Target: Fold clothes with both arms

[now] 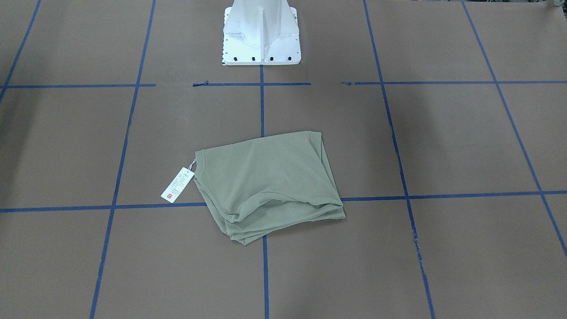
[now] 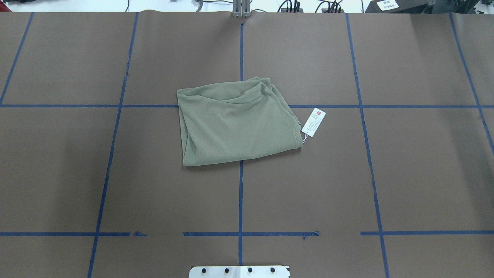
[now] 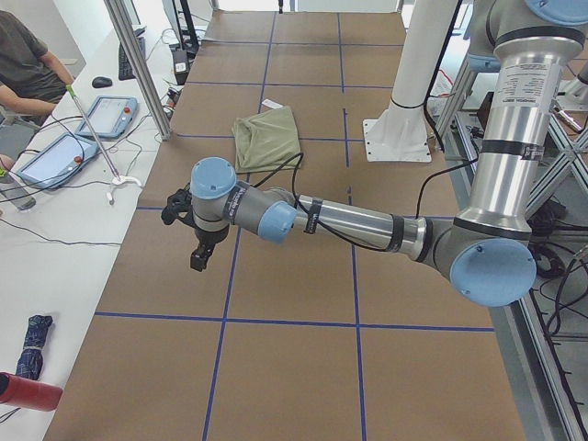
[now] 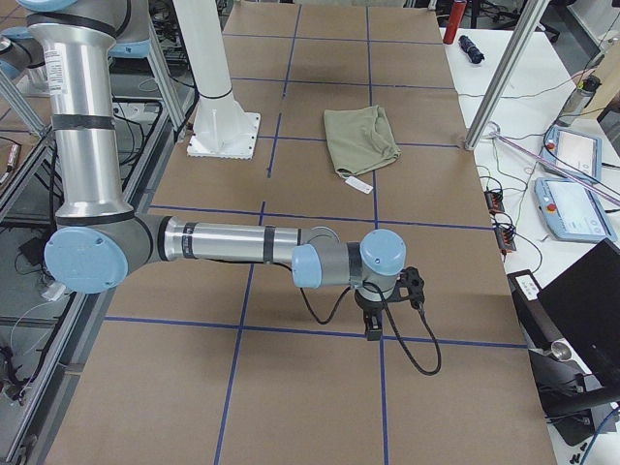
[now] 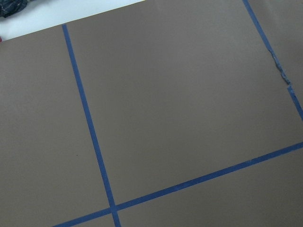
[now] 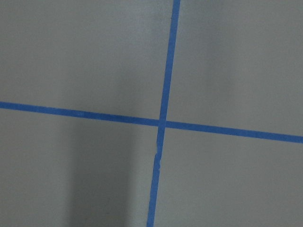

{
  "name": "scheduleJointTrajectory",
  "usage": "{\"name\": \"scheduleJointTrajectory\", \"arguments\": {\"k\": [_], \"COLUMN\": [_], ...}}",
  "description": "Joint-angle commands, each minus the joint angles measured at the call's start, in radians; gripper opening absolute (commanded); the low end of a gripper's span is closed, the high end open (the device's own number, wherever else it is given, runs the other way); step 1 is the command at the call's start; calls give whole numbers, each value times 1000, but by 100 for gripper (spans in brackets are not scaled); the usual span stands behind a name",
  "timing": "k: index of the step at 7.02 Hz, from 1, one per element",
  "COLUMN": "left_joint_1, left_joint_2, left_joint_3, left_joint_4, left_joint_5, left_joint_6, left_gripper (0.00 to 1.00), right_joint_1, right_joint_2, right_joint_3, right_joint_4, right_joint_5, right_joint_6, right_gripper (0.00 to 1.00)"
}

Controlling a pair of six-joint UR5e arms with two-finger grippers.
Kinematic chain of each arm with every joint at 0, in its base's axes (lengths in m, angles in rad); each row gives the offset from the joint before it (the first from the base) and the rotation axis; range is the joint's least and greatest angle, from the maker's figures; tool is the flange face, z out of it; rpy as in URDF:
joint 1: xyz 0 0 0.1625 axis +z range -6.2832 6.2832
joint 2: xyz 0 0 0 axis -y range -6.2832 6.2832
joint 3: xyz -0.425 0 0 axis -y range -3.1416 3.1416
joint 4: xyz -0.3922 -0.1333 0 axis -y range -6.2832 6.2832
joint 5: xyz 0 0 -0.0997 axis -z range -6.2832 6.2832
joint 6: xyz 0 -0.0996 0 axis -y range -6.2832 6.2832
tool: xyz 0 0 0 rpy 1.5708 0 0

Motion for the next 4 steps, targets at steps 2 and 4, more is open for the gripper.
{"name": "scheduleJointTrajectory", "arguments": {"k": [2,4], "left_joint_1": [-2,9], "left_joint_2": [143,160], "left_joint_3": [-168,-117], "left_joint_4": [128,123], "left_joint_5": [-3,1], "left_joint_6": [17,16], "left_gripper": [100,100], "right_joint_1": [5,-2], "right_joint_2": [-33,-28], "right_joint_3": [172,181], "right_joint_4": [-201,-220], "right_joint_5": [-8,-67], "right_joint_6": [0,2], "right_gripper": [100,100]}}
